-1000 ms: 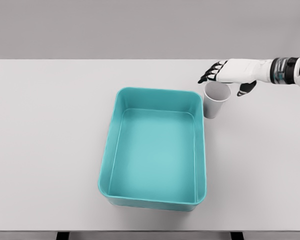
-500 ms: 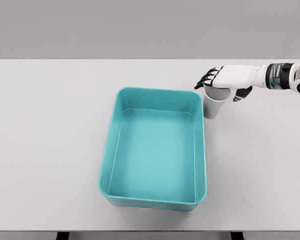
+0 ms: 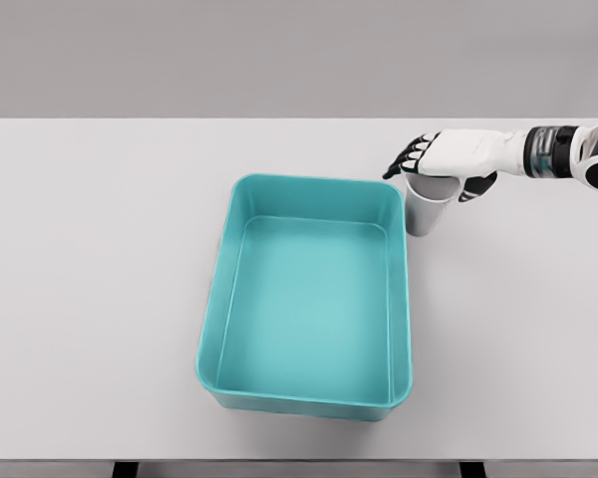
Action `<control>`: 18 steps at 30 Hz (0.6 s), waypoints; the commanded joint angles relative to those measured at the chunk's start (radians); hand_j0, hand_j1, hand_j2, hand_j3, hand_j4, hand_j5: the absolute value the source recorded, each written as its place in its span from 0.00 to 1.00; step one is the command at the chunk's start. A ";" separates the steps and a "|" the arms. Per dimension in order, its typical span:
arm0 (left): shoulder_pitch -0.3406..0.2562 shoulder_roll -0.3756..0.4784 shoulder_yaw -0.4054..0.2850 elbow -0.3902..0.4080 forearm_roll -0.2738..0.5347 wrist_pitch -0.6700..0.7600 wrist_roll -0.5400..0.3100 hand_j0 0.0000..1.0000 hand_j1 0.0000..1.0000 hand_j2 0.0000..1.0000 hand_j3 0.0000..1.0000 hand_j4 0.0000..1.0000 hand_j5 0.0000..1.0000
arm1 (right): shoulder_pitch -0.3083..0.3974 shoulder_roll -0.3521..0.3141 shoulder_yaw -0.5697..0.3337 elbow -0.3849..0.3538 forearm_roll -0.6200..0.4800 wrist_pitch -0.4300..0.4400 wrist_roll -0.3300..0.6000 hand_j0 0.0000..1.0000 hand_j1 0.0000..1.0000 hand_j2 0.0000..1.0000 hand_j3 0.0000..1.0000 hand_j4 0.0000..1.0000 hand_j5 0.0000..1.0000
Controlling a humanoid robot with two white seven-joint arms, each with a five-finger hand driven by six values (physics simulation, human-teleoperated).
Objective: Put the paper cup into the basket with your right arm
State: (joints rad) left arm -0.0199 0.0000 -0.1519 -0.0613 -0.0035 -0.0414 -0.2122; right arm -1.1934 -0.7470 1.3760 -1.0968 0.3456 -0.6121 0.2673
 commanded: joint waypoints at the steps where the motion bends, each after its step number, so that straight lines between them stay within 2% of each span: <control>1: 0.000 0.000 0.000 0.000 0.000 0.000 0.000 1.00 1.00 1.00 1.00 1.00 1.00 | 0.000 0.000 -0.002 0.000 -0.005 0.001 0.000 0.85 0.85 0.85 0.85 0.85 0.85; 4: 0.000 0.000 0.000 0.000 0.000 0.000 -0.001 1.00 1.00 1.00 1.00 1.00 1.00 | 0.002 -0.003 -0.003 0.000 -0.005 0.001 0.000 0.73 0.73 0.73 0.73 0.73 0.73; 6: 0.000 0.000 0.000 0.000 0.000 0.000 0.000 1.00 1.00 1.00 1.00 1.00 1.00 | 0.002 -0.005 -0.003 0.000 -0.005 0.001 0.000 0.70 0.70 0.70 0.70 0.70 0.70; 9: 0.000 0.000 0.000 0.000 0.000 0.000 0.000 1.00 1.00 1.00 1.00 1.00 1.00 | 0.002 -0.008 -0.003 0.000 -0.005 0.001 0.000 0.60 0.60 0.60 0.60 0.60 0.60; 18: 0.000 0.000 0.000 0.000 0.000 0.000 -0.001 1.00 1.00 1.00 1.00 1.00 1.00 | -0.015 -0.028 -0.006 0.000 -0.007 0.001 0.000 0.59 0.59 0.59 0.59 0.59 0.59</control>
State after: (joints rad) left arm -0.0199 0.0000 -0.1519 -0.0613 -0.0034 -0.0414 -0.2120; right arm -1.2226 -0.7672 1.3719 -1.0966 0.3444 -0.6118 0.2656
